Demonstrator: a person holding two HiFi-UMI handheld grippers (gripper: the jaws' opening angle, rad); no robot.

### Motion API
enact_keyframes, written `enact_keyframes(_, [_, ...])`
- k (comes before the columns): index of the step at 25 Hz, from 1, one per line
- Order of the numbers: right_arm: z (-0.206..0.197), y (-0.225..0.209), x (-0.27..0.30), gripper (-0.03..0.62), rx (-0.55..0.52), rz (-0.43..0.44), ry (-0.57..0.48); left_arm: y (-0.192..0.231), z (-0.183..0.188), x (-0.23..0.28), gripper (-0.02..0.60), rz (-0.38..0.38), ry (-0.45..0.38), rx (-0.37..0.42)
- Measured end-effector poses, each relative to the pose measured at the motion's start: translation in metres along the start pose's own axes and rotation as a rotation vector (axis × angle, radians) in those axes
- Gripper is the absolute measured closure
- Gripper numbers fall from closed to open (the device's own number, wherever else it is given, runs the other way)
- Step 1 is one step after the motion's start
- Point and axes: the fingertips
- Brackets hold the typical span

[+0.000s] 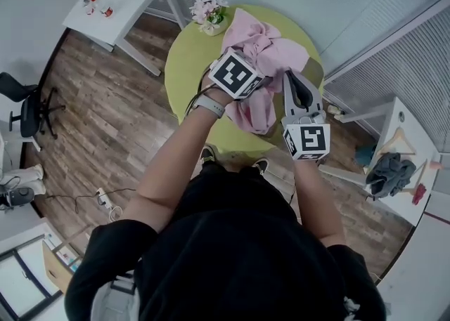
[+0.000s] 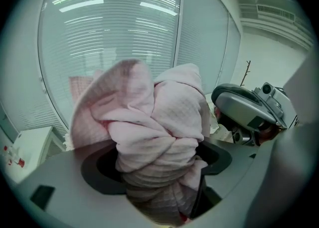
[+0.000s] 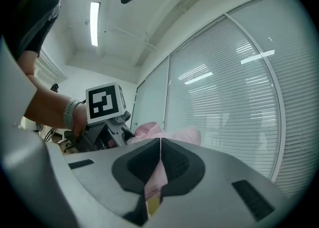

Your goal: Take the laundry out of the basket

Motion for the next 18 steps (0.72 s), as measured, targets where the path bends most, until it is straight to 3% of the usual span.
enact_keyframes(9, [0.024, 0.024, 0.031, 0.569, -0.018, -0.054, -0.017, 0.044, 0.021, -0.044, 0.161, 0.003, -0.074, 0.024])
enact_keyframes(15, [0.027, 0.050, 0.051, 0.569, -0.015, -0.070, 0.003, 0.092, 0.024, -0.074, 0.163, 0.096, -0.087, 0.070])
enact_keyframes(18, [0.030, 0.064, 0.060, 0.569, -0.023, -0.079, 0.010, 0.114, 0.014, -0.086, 0.163, 0.102, -0.089, 0.061])
Point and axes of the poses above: the fingertips, and each gripper's own axes: x forward along the fingers, y to its left, z out of its top, and after that the axes turned 8 degrees about -x, right-handed
